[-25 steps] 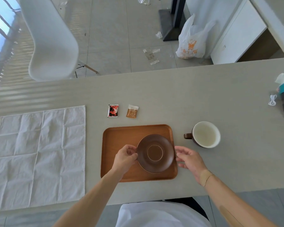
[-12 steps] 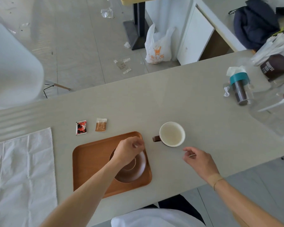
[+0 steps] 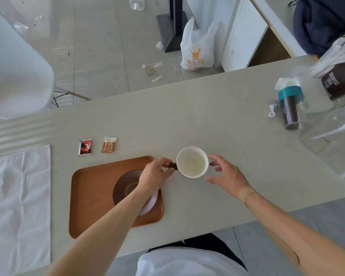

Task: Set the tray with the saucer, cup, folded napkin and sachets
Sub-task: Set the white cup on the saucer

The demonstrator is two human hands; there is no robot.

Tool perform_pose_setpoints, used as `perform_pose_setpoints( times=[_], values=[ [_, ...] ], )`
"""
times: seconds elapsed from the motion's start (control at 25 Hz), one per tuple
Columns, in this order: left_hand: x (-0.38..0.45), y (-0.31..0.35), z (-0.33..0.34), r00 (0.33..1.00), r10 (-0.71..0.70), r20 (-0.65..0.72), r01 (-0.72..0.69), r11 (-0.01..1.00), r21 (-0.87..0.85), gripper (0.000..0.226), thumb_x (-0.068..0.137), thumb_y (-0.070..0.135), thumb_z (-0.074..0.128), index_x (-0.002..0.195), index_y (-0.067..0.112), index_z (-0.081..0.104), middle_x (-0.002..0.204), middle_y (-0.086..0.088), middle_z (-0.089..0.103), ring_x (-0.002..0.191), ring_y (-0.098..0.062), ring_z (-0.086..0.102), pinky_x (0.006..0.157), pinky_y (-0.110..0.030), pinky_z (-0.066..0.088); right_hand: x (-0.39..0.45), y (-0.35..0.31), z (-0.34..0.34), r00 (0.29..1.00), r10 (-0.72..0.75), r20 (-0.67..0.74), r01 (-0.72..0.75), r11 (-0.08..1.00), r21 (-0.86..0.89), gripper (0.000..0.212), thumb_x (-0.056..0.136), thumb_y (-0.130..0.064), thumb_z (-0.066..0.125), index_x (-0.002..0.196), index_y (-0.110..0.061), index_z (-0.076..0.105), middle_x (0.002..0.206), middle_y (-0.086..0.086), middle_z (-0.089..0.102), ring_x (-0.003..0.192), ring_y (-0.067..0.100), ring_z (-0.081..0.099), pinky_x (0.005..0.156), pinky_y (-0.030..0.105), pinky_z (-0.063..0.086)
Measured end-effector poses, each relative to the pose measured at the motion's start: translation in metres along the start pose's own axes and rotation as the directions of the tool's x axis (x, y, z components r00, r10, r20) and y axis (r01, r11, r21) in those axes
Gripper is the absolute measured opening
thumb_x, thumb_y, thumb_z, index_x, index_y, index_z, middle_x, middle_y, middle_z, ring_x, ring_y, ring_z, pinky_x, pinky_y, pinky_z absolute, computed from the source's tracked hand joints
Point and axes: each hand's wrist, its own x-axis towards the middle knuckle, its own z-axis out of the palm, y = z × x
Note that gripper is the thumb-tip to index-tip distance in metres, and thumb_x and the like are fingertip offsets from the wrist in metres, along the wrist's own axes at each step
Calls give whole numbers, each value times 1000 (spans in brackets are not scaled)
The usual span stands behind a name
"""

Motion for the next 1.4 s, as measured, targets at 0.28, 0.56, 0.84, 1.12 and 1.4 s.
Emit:
perform_pose_setpoints(
  times=[0.28,0.56,0.84,1.12,1.4],
  values=[
    [10,6,5,993,-50,104,46,998,38,20,91,36,61,105,22,67,86,6,65,70,-12,56,69,-27,45,7,48,1,1000,-16,-3,12,858,-514,74,75,-45,72,140,-35,38,146,-2,38,133,24,34,104,40,38],
    [6,12,2,987,-96,132,102,994,-36,18,94,29,57,101,16,67,75,2,63,59,-14,54,71,-38,54,4,74,29,998,26,49,12,765,-644,97,71,-78,52,148,-40,6,159,-3,-7,146,32,-14,112,64,1],
    [-38,-8,-32,993,-115,13,115,973,-198,10,93,25,59,89,18,63,80,-8,67,70,-20,58,77,-44,52,7,61,65,999,29,45,10,719,-695,97,69,-90,19,144,-44,-23,158,1,-29,141,41,-27,106,75,-5],
    [-102,-72,-77,970,-236,-58,214,942,-259,16,91,23,58,80,33,64,70,8,64,67,-19,61,64,-35,54,3,18,127,996,-20,85,74,704,-707,99,69,-92,18,141,-44,-29,157,6,-30,139,45,-29,106,74,-9],
    [-126,-110,-85,956,-286,-69,253,918,-306,19,95,21,59,78,28,61,66,10,60,60,-10,53,55,-26,46,-10,7,151,1000,-11,-1,7,716,-698,94,73,-90,12,143,-43,-28,158,5,-28,142,39,-28,110,71,-8]
  ],
)
